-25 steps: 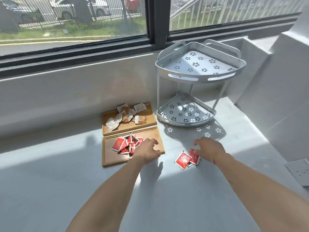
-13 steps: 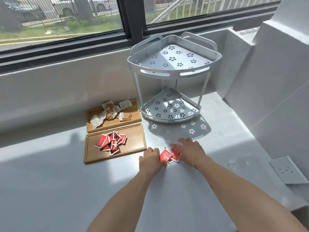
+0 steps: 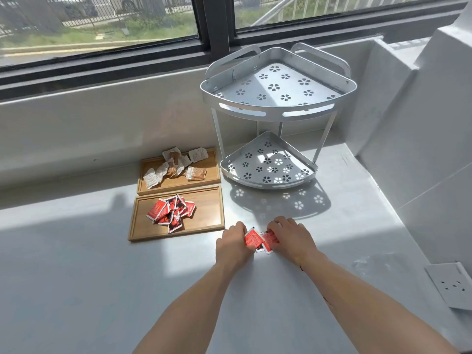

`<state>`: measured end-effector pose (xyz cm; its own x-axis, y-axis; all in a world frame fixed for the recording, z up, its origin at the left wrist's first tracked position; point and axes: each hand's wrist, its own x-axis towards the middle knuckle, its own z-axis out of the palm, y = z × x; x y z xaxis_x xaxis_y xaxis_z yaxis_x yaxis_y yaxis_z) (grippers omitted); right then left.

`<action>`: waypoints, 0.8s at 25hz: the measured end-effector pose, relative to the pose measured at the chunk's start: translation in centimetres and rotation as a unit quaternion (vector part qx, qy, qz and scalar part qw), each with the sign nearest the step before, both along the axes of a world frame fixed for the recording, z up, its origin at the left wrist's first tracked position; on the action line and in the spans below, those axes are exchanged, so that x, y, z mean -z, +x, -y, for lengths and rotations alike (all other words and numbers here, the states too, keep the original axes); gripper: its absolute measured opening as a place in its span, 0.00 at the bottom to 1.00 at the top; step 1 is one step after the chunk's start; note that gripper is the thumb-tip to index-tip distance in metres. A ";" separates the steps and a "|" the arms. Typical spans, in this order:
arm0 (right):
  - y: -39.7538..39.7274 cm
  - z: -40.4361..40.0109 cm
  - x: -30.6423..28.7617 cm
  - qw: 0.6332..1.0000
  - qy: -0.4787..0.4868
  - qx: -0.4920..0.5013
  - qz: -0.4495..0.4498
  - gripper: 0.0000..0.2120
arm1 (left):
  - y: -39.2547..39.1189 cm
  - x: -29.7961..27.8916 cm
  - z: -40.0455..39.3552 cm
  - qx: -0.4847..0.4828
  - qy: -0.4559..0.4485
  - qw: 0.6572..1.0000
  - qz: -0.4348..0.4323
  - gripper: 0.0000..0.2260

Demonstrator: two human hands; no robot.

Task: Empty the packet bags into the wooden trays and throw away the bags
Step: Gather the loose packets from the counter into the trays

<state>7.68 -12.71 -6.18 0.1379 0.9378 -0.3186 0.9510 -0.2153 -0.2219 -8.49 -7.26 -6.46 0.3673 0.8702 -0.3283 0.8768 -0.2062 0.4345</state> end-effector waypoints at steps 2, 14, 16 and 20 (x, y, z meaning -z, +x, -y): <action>-0.1 0.4 0.1 1.000 0.010 0.018 0.003 0.16 | -0.1 0.0 -0.1 -0.027 -0.058 0.997 0.051 0.13; 3.9 4.6 0.3 0.987 -0.013 0.140 -0.083 0.11 | 2.4 0.1 -1.5 0.071 -0.102 0.992 0.010 0.23; 4.0 4.9 0.5 0.985 -0.018 0.152 -0.079 0.11 | 3.2 0.2 -1.5 0.091 -0.083 0.992 -0.041 0.23; 3.6 5.3 1.0 0.983 -0.011 0.165 -0.074 0.12 | 3.9 0.6 -0.5 0.130 0.000 0.988 -0.082 0.15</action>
